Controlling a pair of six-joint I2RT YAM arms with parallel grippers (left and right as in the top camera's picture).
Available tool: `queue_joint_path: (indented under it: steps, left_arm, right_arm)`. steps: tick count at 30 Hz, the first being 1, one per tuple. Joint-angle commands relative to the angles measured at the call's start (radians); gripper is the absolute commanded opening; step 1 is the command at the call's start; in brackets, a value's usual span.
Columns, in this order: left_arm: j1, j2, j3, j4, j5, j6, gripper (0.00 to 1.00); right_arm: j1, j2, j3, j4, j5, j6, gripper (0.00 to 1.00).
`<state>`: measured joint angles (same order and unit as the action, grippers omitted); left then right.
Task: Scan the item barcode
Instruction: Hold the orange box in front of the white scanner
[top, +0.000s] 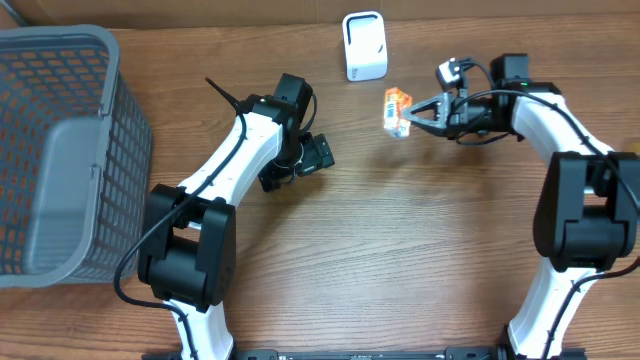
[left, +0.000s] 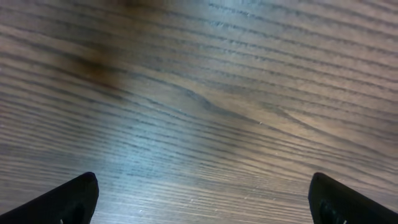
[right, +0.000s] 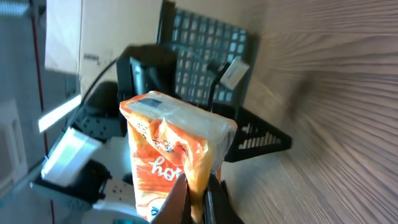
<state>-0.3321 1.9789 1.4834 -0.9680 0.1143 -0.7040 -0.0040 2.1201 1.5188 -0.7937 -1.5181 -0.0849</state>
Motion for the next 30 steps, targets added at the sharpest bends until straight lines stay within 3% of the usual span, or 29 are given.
queue_joint_path:
  steps: [1,6,20,23,27,30]
  left_arm:
    - [-0.002,-0.004,-0.003,0.013,-0.021,0.008,1.0]
    - [-0.002,-0.004,-0.003,0.012,-0.021,0.008,1.0]
    - [-0.002,-0.004,-0.003,0.012,-0.021,0.008,1.0]
    - [-0.002,-0.004,-0.003,0.012,-0.021,0.008,1.0]
    - [-0.002,-0.004,-0.003,0.012,-0.021,0.008,1.0]
    - [-0.002,-0.004,-0.003,0.012,-0.021,0.008,1.0]
  right_arm:
    - [0.046,0.003,0.026,0.006,-0.052,-0.106,0.04]
    - [0.088,0.003,0.026,0.01,-0.052,-0.209,0.04]
    - [0.092,0.003,0.026,0.068,-0.052,-0.165,0.04]
    - [0.092,0.003,0.026,0.122,-0.035,-0.059,0.04]
    - [0.092,-0.002,0.069,0.18,0.336,0.238,0.04]
    - [0.104,-0.022,0.139,0.091,0.75,0.298,0.04]
